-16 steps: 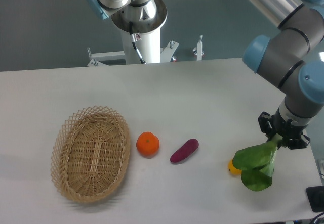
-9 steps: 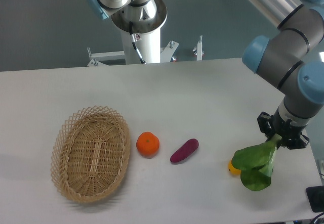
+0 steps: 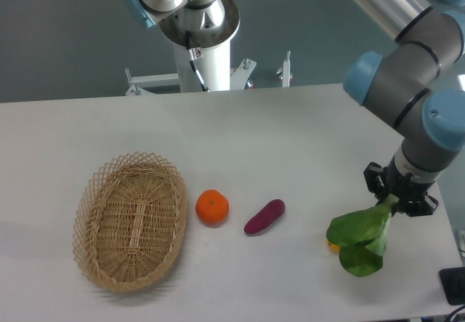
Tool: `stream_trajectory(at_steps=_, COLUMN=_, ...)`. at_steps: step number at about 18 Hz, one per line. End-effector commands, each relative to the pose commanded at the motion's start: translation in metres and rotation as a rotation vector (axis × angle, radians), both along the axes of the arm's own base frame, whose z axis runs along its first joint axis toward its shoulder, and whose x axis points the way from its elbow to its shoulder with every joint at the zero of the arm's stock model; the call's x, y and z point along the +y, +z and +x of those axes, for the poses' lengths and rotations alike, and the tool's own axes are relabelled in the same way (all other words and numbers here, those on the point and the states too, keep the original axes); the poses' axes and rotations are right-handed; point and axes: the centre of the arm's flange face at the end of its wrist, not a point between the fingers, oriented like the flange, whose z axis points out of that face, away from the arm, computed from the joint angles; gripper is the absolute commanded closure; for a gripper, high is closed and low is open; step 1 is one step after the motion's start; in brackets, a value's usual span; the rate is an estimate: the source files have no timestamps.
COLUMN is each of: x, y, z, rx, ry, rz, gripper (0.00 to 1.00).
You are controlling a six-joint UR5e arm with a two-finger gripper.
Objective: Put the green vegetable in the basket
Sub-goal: 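Carry the bok choy over the orange toward the wicker basket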
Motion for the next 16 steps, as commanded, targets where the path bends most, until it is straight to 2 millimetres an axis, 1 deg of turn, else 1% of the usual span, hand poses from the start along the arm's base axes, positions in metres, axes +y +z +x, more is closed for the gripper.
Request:
stream_trajectory(at_steps=2, x=0.013, y=-0.001, z=0.022, rx=-0.021, ry=0.019, rz=0.01, gripper=0.84)
stream_trajectory(at_steps=4, x=0.034, y=0.0, z=0.049, rx=-0.028, ry=0.025, rz=0.008, gripper=0.84)
stream_trajectory(at_steps=7, x=0.059, y=0.005, z=0.095, rx=-0.039, ry=0.019, rz=0.005, gripper=0.84)
stream_trajectory(at_steps=12, x=0.095, y=0.008, z=0.163, rx=-0.047, ry=-0.006, rz=0.008, gripper=0.84)
stream_trajectory(at_steps=15, x=0.111, y=0.016, z=0.206, rx=-0.015, ry=-0.038, rz=0.044, gripper=0.84)
stream_trajectory(at_steps=16, x=0.118, y=0.015, z=0.221, rx=-0.016, ry=-0.049, rz=0.046, gripper=0.84)
